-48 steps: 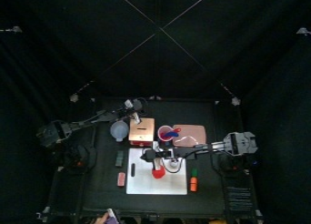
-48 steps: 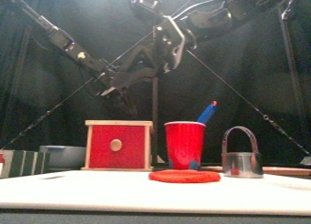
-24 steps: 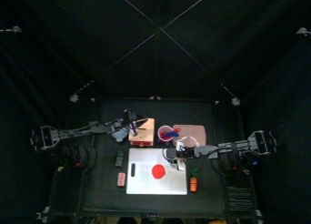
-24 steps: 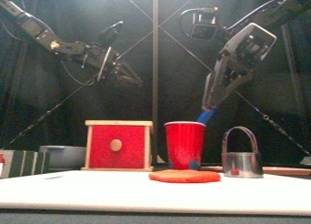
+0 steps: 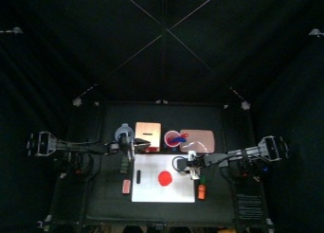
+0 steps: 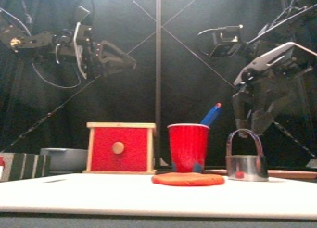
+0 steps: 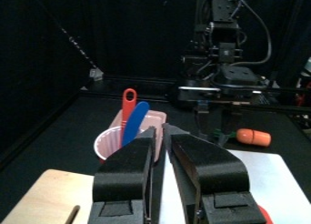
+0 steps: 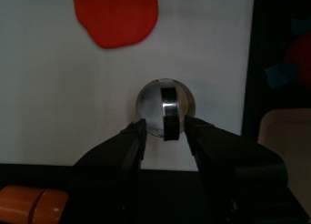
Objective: Get the cutter from the drawer then cut the dough then place the extra dough in the bowl
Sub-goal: Cut the dough
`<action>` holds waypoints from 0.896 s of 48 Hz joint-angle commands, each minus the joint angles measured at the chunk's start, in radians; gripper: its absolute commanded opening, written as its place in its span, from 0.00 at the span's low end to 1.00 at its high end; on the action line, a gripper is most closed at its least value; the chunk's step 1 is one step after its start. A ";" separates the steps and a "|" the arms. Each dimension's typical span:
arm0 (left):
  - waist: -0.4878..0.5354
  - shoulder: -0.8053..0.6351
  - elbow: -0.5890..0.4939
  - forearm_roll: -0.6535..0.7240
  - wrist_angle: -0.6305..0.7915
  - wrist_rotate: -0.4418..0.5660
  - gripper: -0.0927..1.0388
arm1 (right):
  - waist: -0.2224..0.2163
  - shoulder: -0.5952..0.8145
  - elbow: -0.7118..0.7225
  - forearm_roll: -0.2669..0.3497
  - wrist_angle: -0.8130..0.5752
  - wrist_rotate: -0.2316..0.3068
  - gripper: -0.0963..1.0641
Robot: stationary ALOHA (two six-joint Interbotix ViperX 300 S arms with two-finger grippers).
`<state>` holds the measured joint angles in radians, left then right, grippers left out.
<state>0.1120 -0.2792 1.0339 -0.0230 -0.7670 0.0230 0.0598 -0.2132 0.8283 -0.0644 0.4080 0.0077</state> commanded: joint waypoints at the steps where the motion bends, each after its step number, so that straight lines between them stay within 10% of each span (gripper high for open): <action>1: -0.018 0.032 -0.006 0.014 -0.011 0.000 0.60 | -0.002 0.000 -0.011 -0.003 -0.029 0.002 0.61; 28: -0.104 0.141 -0.021 -0.011 -0.012 -0.002 0.60 | 0.020 0.060 -0.258 0.094 0.058 0.054 0.49; 43: -0.104 0.146 -0.006 -0.012 -0.005 0.000 0.60 | 0.092 0.184 -0.357 -0.028 0.064 0.201 0.49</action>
<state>0.0092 -0.1304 1.0370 -0.0337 -0.7685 0.0215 0.1396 -0.0261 0.5077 -0.0644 0.4740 0.1795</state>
